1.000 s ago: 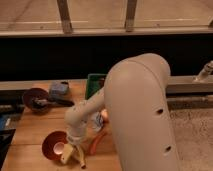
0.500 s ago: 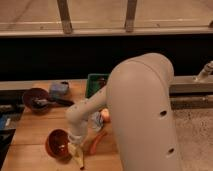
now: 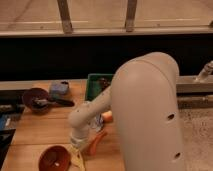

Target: Place banana in table surface

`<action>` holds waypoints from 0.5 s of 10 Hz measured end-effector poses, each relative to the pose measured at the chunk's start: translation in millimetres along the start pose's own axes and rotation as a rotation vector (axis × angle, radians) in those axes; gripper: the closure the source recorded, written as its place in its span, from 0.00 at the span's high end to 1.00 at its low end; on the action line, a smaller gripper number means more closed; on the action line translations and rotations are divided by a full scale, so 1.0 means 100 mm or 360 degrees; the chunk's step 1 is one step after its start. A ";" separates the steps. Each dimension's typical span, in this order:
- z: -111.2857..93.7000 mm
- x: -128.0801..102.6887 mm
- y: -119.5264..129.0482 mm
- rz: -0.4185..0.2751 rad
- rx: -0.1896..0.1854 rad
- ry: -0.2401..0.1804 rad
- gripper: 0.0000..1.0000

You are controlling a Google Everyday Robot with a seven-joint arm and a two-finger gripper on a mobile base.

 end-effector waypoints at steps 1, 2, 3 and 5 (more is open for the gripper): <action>-0.01 0.01 0.00 0.0004 0.0008 0.0000 0.00; -0.08 0.00 -0.03 0.0007 0.0035 -0.0018 0.00; -0.16 -0.03 -0.08 0.0010 0.0064 -0.0037 0.00; -0.33 -0.06 -0.26 0.0039 0.0116 -0.0076 0.00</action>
